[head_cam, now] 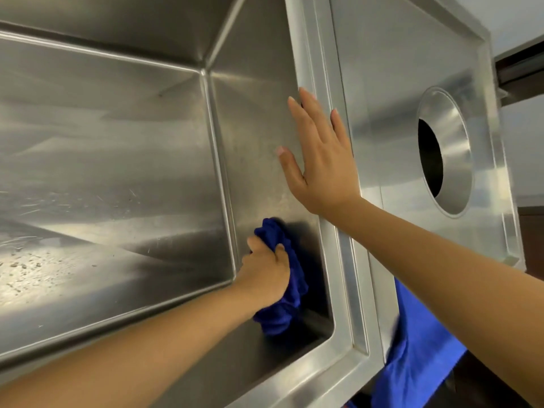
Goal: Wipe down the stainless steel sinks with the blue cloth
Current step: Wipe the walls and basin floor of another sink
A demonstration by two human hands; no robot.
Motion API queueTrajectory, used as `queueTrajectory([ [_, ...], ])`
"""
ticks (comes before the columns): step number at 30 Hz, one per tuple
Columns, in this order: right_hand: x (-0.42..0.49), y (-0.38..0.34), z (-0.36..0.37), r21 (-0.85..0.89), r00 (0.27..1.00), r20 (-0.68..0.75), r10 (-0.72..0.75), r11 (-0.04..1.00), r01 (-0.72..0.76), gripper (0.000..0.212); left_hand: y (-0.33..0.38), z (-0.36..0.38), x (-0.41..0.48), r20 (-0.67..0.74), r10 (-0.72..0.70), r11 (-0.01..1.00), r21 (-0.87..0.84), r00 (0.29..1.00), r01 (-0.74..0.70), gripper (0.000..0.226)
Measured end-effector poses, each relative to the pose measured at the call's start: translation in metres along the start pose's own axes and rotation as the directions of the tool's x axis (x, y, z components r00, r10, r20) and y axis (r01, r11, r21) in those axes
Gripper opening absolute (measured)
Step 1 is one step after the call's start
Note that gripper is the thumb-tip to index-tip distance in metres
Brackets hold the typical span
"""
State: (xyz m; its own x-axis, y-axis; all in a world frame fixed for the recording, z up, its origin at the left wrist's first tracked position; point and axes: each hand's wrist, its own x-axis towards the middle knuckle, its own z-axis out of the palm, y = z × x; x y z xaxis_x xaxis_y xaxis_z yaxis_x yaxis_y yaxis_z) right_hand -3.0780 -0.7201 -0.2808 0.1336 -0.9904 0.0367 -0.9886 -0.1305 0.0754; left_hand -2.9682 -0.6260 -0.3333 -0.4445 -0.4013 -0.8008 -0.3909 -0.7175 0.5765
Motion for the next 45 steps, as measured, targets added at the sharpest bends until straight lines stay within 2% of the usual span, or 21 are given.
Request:
queueTrajectory([
  [4,0.0,-0.001,-0.001,-0.006,1.0,0.0,-0.011,1.0,0.011,0.056,0.006,0.012,-0.024,-0.001,0.108,0.993,-0.038,0.994,-0.108,0.029],
  [7,-0.001,0.0,0.001,-0.002,1.0,-0.008,-0.017,1.0,0.017,0.054,0.001,0.008,-0.001,-0.075,0.054,0.992,-0.113,0.996,-0.062,0.009],
  [12,-0.001,-0.002,0.0,0.014,1.0,-0.014,-0.006,1.0,0.006,0.057,-0.007,-0.002,0.013,-0.072,0.034,0.99,-0.131,0.997,-0.043,0.008],
  [18,-0.001,-0.002,0.0,-0.015,1.0,0.007,-0.002,1.0,0.002,0.063,-0.002,0.009,-0.002,-0.073,0.179,0.965,-0.184,0.981,-0.189,0.006],
  [21,-0.001,-0.001,0.0,-0.018,1.0,0.012,-0.006,1.0,0.006,0.063,-0.016,0.001,0.035,-0.12,0.106,0.974,-0.185,0.987,-0.127,0.004],
  [24,-0.001,0.001,0.003,-0.006,1.0,0.0,-0.015,1.0,0.015,0.063,-0.033,-0.012,0.079,-0.115,-0.073,0.988,-0.141,0.991,0.057,0.006],
  [26,-0.002,0.001,0.003,0.005,1.0,-0.005,-0.022,1.0,0.022,0.062,-0.041,-0.017,0.095,-0.147,-0.129,0.991,-0.053,0.981,0.122,0.021],
  [30,-0.002,0.002,0.003,-0.013,1.0,0.001,-0.014,1.0,0.014,0.062,-0.044,-0.011,0.074,-0.088,-0.03,0.989,-0.147,0.996,0.017,0.006],
  [32,-0.001,0.002,0.002,-0.025,1.0,0.001,-0.014,1.0,0.014,0.062,-0.044,-0.01,0.068,-0.054,-0.004,0.985,-0.172,0.999,-0.005,0.007],
  [36,-0.002,0.002,0.002,-0.009,1.0,0.006,-0.013,1.0,0.013,0.061,-0.047,-0.016,0.092,-0.093,0.016,0.986,-0.162,0.996,-0.031,0.015],
  [38,0.0,0.003,0.003,0.003,1.0,-0.003,-0.016,1.0,0.016,0.061,-0.052,-0.021,0.104,-0.104,-0.003,0.987,-0.163,0.995,-0.014,0.023],
  [41,-0.001,0.001,0.003,0.003,1.0,-0.008,-0.01,1.0,0.01,0.06,-0.042,-0.028,0.092,-0.114,-0.058,0.989,-0.14,0.992,0.041,0.011],
  [43,0.0,0.0,-0.002,0.072,1.0,-0.006,-0.008,0.997,0.008,0.057,-0.02,-0.029,0.061,-0.157,0.06,0.983,-0.164,0.986,-0.086,0.008],
  [45,0.007,0.003,-0.012,0.184,1.0,-0.008,-0.014,0.983,0.015,0.052,0.006,-0.023,0.028,-0.188,0.259,0.93,-0.217,0.947,-0.297,0.009],
])
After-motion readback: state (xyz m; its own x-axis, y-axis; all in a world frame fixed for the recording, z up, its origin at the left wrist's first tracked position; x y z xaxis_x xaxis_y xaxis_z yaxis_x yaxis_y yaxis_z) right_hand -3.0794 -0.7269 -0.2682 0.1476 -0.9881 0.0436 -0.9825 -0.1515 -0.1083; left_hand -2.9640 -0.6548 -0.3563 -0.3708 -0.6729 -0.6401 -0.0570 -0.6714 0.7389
